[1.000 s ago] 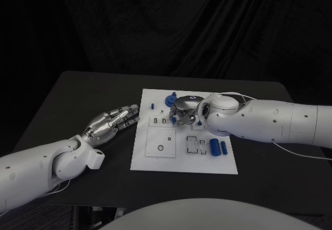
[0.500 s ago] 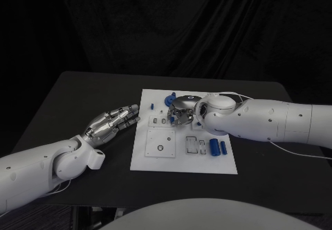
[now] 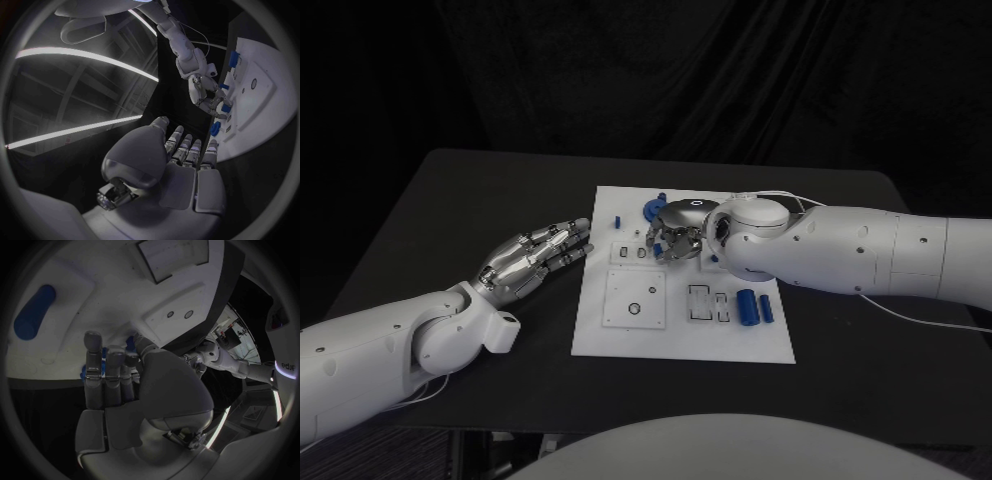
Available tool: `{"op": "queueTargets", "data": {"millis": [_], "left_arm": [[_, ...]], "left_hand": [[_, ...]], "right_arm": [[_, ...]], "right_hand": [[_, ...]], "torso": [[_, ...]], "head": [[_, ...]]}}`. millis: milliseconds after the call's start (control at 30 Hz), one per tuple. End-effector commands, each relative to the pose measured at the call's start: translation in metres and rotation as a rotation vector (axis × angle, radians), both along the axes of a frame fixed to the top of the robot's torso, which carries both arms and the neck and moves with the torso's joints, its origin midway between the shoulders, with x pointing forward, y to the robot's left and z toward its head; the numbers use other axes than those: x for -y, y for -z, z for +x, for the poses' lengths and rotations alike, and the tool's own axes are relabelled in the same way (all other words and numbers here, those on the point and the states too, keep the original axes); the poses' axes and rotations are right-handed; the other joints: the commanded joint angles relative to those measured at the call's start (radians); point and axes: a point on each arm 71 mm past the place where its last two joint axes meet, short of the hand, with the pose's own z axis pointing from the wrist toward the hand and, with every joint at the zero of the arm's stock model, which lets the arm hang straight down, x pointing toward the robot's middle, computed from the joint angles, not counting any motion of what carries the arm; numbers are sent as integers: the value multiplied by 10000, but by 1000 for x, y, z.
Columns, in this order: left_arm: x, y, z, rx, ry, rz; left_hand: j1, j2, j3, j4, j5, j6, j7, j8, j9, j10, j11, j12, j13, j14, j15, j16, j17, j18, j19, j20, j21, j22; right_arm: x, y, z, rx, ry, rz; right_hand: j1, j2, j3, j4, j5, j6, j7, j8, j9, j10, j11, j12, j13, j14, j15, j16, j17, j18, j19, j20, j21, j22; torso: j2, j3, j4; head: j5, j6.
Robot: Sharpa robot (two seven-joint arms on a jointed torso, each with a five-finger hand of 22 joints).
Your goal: Assemble the parts on the task board
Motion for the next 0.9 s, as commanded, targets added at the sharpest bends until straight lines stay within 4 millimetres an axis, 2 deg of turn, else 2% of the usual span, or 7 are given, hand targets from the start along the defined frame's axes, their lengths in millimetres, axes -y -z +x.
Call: {"op": "queueTargets", "data": {"millis": [33, 333, 600, 733, 900], "left_arm": [[1, -4, 0, 334, -38, -527], [1, -3, 0, 300, -36, -495], [1, -2, -1, 299, -29, -513], [2, -3, -2, 339, -79, -535], [2, -5, -3, 440, -234, -501]], "left_hand": [[-84, 15, 50, -13, -39, -67, 11, 41, 6, -40, 1, -23, -4, -18, 41, 5, -9, 176, 11, 53, 23, 5], [-90, 14, 53, -11, -42, -71, 8, 40, 6, -43, -3, -23, -3, -22, 39, 3, -10, 177, 7, 51, 21, 4], [-101, 8, 51, -7, -55, -76, 8, 39, 5, -49, -4, -26, -4, -31, 36, 0, -13, 177, 4, 50, 19, 3], [-114, 38, 98, -9, -95, -136, 13, 23, -2, -84, -1, -49, -8, -58, 42, -10, -20, 174, -8, 53, 10, -1], [-81, 59, 346, -72, -21, -28, 44, 66, 21, -37, 42, 20, 11, -18, 76, 10, -7, 179, 30, 90, 34, 13]], "right_arm": [[1, 3, -1, -131, -1, -198], [1, 3, -1, -106, -32, -160], [1, 2, -1, -4, -103, -21], [2, 1, 0, 152, -162, 151], [7, -3, 0, 542, -217, 556]], "right_hand": [[-120, -1, -85, 35, -87, -232, 0, -157, -52, -78, -19, -54, -31, -90, -23, -87, -16, 168, -64, 28, -84, -7], [-188, -57, -181, 76, -191, -615, -36, -363, -204, -152, -33, -122, -102, -109, -31, -123, -31, 173, -52, 27, -210, -7], [-283, -121, -284, 130, -321, -760, -44, -381, -279, -197, -32, -169, -150, -116, -29, -143, -41, 174, -39, 28, -271, -3], [-611, -266, -569, 323, -620, -840, -70, -347, -366, -190, -43, -157, -165, -96, -34, -129, -28, 166, 21, 27, -290, 27], [-964, -420, -855, 587, -668, -855, -63, -328, -415, -167, -44, -119, -148, -79, -41, -103, -3, 157, 43, 14, -316, 48]], "torso": [[-2, 9, 6], [-6, 5, -6], [-4, 7, -5], [-3, 5, -10], [-5, 10, 0]], "head": [[2, -1], [-19, -1], [13, -1], [-3, -1], [-22, -1]]}}
